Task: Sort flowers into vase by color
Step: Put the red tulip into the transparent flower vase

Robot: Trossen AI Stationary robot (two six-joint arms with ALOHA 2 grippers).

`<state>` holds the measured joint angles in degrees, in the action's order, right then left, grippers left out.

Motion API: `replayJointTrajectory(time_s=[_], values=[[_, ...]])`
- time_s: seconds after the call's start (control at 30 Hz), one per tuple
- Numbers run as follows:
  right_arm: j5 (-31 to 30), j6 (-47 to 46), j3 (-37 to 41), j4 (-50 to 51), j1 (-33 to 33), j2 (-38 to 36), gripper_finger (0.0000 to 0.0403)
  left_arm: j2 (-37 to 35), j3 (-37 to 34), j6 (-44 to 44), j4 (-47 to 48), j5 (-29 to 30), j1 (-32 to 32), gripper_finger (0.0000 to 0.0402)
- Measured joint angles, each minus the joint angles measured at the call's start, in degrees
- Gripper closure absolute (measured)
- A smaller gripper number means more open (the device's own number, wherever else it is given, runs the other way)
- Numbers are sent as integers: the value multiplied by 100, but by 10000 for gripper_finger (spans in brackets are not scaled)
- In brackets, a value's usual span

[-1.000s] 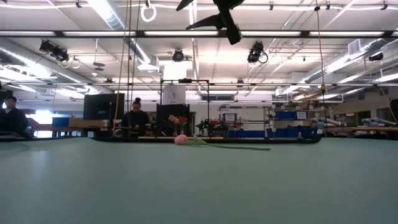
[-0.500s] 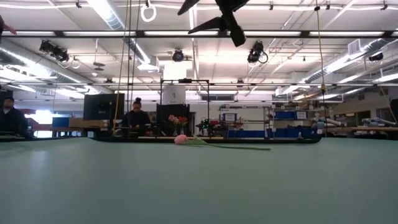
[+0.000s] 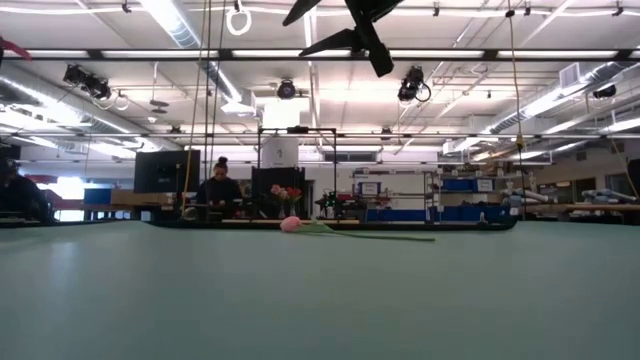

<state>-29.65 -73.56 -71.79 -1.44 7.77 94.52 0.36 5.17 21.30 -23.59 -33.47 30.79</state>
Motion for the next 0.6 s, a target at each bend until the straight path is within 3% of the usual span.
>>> replayJointTrajectory(time_s=[0.6], values=[[464,170,0,-30,-101,0,206,0,341,-378,1366,-120,0,398]])
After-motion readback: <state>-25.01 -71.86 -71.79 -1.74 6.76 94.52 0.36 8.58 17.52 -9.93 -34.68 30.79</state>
